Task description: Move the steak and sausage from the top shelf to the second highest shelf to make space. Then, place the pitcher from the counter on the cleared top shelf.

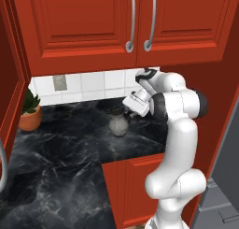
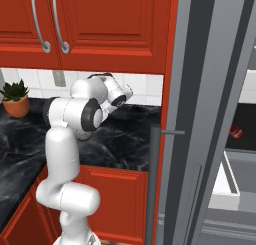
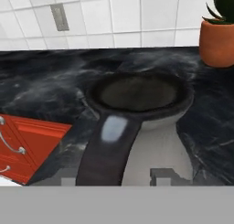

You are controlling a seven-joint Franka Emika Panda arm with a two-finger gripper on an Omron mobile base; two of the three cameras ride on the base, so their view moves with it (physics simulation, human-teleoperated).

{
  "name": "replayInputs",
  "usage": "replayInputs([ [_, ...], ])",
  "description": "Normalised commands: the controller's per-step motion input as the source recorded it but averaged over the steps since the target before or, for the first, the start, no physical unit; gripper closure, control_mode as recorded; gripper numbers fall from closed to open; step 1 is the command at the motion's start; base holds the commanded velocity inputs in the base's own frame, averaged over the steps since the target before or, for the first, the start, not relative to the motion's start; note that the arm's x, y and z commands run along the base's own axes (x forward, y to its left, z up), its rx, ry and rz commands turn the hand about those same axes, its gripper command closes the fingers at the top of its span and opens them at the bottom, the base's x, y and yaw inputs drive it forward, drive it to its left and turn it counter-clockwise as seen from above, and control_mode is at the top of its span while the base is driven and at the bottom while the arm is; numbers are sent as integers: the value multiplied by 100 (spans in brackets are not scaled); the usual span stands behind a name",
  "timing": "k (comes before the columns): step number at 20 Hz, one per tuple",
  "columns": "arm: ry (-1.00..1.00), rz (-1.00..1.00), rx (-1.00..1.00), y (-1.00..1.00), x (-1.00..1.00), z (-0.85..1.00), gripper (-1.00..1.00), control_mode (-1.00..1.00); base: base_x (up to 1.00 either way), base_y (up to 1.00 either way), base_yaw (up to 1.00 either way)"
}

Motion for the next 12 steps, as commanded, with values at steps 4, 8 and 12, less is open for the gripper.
replayInputs([
  [4, 0, 0, -1, 8, -21, -15, 100, -100, 0, 0, 0],
  [8, 0, -4, -4, 39, -76, -45, 100, -100, 0, 0, 0],
  [12, 0, -9, 0, 47, -99, -3, 100, -100, 0, 0, 0],
])
